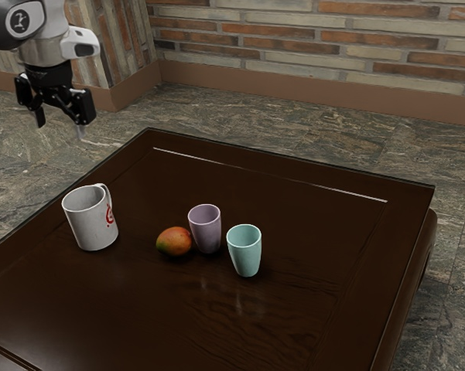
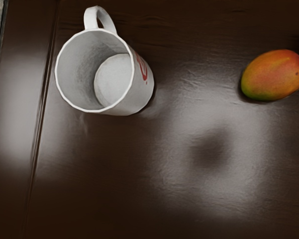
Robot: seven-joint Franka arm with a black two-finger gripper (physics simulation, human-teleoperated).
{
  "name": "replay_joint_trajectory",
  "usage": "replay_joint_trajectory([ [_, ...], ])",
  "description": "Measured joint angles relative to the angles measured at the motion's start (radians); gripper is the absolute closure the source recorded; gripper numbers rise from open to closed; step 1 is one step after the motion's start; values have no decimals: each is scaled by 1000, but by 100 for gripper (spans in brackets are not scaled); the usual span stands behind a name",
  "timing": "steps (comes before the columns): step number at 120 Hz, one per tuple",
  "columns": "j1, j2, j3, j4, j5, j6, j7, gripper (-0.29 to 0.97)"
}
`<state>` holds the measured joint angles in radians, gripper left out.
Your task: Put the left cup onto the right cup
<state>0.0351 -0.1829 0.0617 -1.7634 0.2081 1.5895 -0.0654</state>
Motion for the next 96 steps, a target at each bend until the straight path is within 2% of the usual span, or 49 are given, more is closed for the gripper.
replay_joint_trajectory([
  [22,4,39,2,12,-19,30,-11,0],
  [48,-15,242,-55,-8,-78,82,-21,0],
  [68,-9,378,-104,-17,-112,194,-27,0],
  [96,0,532,-113,34,-132,382,-30,0],
])
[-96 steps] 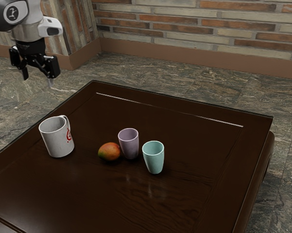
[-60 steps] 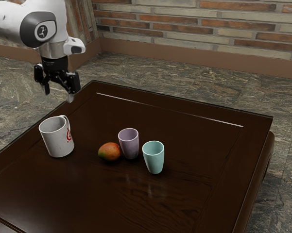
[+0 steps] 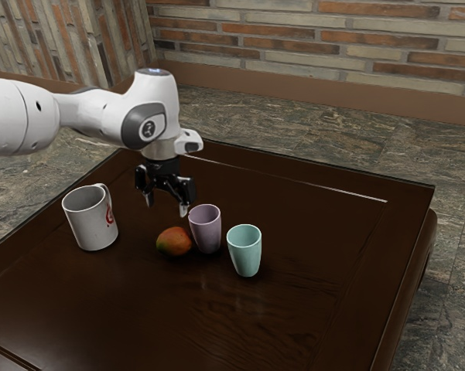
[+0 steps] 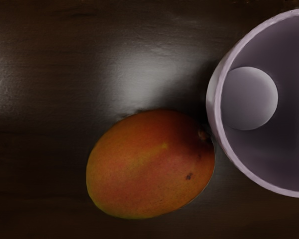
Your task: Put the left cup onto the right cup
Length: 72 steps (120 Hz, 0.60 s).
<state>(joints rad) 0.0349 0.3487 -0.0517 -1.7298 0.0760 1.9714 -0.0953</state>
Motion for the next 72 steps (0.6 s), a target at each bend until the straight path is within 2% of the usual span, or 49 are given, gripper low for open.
replay_joint_trajectory([
  [28,-6,101,-15,103,-18,85,-1,0],
  [67,-3,190,-14,108,-33,159,-2,0],
  [72,-2,194,-14,107,-34,163,-2,6],
])
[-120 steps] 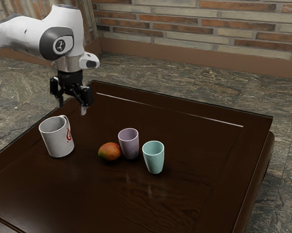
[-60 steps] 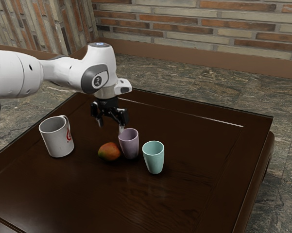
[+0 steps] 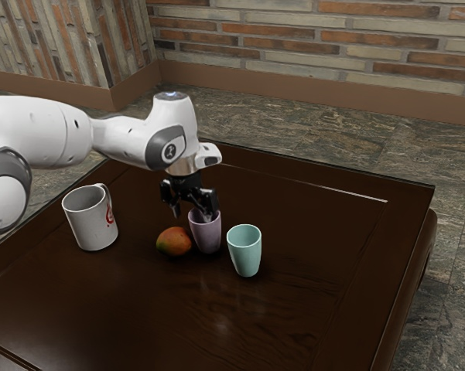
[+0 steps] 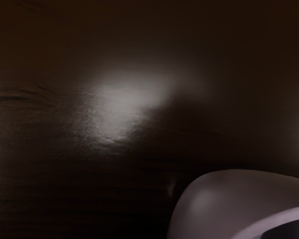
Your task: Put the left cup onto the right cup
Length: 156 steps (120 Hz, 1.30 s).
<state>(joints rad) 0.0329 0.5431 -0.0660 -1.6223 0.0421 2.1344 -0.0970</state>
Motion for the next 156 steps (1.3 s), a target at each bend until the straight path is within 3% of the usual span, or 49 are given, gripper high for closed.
replay_joint_trajectory([
  [20,-10,-1,-1,3,6,11,4,49],
  [42,-20,-9,-12,8,20,16,7,69],
  [81,-18,-45,-9,6,25,18,6,77],
  [118,-71,-297,-30,-47,-13,-51,-54,78],
  [156,-73,-365,-79,-152,-71,-103,-168,78],
])
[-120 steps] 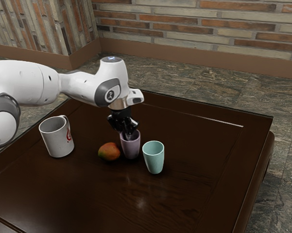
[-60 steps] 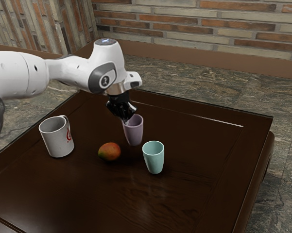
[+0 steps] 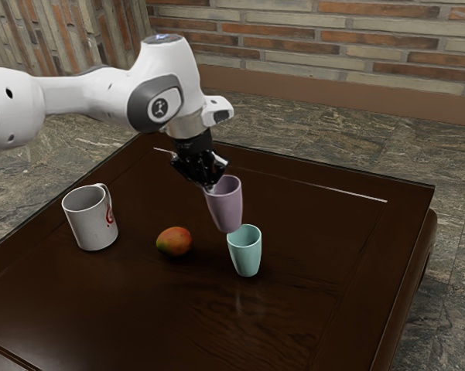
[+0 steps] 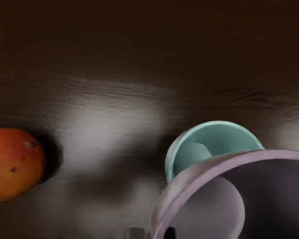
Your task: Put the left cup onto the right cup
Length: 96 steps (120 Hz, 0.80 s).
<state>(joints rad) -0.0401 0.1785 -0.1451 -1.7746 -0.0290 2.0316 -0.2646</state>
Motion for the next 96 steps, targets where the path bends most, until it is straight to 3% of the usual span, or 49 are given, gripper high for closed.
replay_joint_trajectory([
  [96,-19,107,-22,39,44,66,-137,79],
])
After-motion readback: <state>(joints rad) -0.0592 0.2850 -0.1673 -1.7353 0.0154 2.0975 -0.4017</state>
